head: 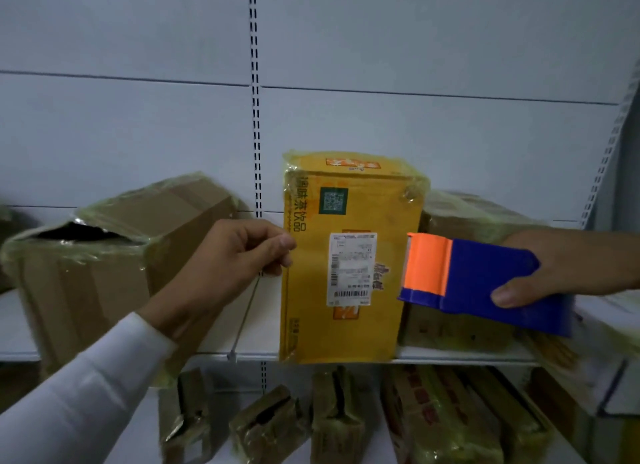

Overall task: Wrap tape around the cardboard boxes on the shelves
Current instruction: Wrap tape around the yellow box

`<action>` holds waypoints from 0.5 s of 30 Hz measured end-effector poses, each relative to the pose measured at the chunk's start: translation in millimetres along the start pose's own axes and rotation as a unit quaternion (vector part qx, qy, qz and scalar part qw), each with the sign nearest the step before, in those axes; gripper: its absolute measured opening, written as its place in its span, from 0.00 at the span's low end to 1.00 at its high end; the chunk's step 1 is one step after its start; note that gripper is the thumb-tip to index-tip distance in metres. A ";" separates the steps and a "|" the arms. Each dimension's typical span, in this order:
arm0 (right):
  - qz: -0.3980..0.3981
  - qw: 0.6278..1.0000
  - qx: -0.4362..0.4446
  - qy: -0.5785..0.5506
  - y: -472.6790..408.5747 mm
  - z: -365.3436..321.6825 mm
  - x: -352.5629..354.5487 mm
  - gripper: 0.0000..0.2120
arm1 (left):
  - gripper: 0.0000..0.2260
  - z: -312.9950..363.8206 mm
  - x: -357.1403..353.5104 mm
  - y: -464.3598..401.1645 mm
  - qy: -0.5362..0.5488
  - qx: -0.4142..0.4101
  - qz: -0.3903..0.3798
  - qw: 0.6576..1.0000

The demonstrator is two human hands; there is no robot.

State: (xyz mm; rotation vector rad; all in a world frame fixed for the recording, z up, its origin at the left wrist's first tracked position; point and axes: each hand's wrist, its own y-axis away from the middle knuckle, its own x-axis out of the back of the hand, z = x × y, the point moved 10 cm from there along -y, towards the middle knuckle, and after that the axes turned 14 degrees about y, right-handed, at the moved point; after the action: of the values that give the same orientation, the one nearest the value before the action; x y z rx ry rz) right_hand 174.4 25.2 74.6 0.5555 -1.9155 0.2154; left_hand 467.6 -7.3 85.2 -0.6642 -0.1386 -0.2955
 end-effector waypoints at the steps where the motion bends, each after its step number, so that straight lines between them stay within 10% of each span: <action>1: 0.009 1.000 0.000 0.006 -0.7 1.4 10.8 0.29 | 0.11 4.4 -0.4 -5.5 0.000 -0.008 0.004 1.000; 15: 0.069 0.991 0.017 0.110 -65.0 18.6 172.0 0.24 | 0.10 48.0 54.2 -135.5 -0.083 -0.099 0.177 0.976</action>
State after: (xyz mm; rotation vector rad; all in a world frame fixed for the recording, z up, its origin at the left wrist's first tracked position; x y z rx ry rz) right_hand 136.1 -86.9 216.4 0.4043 -1.7378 0.3828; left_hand 475.1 -90.8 213.9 -0.8961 -0.1479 0.0923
